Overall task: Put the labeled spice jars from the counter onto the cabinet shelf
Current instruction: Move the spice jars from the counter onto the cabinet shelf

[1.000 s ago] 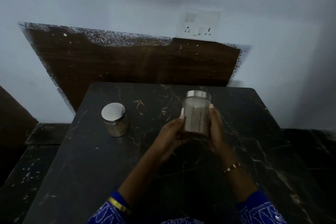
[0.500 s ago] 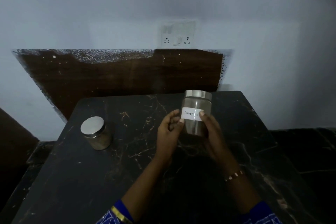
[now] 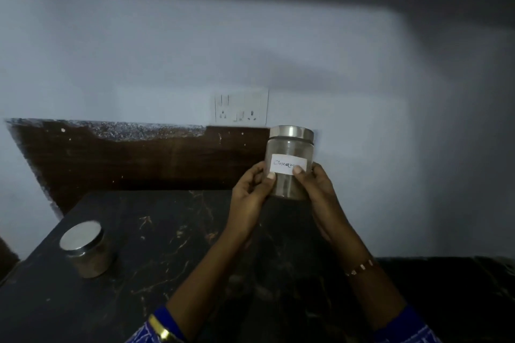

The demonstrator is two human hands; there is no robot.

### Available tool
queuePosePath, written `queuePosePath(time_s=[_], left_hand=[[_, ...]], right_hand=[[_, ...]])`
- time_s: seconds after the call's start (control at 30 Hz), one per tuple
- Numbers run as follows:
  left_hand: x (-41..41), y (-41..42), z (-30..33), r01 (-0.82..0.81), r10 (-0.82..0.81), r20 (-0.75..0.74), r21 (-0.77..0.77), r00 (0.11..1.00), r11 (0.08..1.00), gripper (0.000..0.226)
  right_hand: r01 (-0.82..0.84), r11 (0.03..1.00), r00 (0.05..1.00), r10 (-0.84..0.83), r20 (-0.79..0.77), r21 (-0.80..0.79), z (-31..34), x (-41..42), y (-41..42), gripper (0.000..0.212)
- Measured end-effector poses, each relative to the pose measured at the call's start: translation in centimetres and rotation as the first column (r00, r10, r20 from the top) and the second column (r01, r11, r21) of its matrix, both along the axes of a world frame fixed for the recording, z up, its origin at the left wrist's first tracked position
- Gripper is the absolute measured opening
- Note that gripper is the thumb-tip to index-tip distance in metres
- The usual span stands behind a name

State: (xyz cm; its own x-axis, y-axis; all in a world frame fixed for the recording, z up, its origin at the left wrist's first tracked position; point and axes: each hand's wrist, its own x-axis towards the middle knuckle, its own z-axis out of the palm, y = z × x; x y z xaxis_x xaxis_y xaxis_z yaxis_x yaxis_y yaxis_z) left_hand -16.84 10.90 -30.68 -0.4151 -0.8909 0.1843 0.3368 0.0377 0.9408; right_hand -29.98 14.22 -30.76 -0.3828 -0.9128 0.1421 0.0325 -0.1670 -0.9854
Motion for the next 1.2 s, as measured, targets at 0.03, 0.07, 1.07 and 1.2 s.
queuePosePath(time_s=[0.03, 0.07, 1.07, 1.2], left_hand=[[-0.6, -0.5, 1.3, -0.016, 0.016, 0.001, -0.045, 1.0, 0.999, 0.035], [-1.2, -1.0, 2.7, -0.037, 0.038, 0.008, -0.098, 0.999, 0.995, 0.036], [-16.6, -14.2, 38.2, -0.194, 0.348, 0.016, -0.806, 0.937, 0.559, 0.046], [-18.1, -15.1, 38.6, -0.042, 0.404, 0.21, -0.845, 0.89, 0.533, 0.051]], right_hand=[[-0.004, 1.0, 0.999, 0.003, -0.048, -0.027, 1.4, -0.7, -0.4, 0.065], [-0.014, 0.998, 0.995, 0.008, -0.099, -0.061, 2.8, -1.4, -1.0, 0.061], [0.148, 0.686, 0.738, -0.556, -0.382, -0.713, 37.8, -16.4, -13.1, 0.062], [0.191, 0.743, 0.718, -0.551, -0.425, -0.641, 37.6, -19.0, -14.0, 0.061]])
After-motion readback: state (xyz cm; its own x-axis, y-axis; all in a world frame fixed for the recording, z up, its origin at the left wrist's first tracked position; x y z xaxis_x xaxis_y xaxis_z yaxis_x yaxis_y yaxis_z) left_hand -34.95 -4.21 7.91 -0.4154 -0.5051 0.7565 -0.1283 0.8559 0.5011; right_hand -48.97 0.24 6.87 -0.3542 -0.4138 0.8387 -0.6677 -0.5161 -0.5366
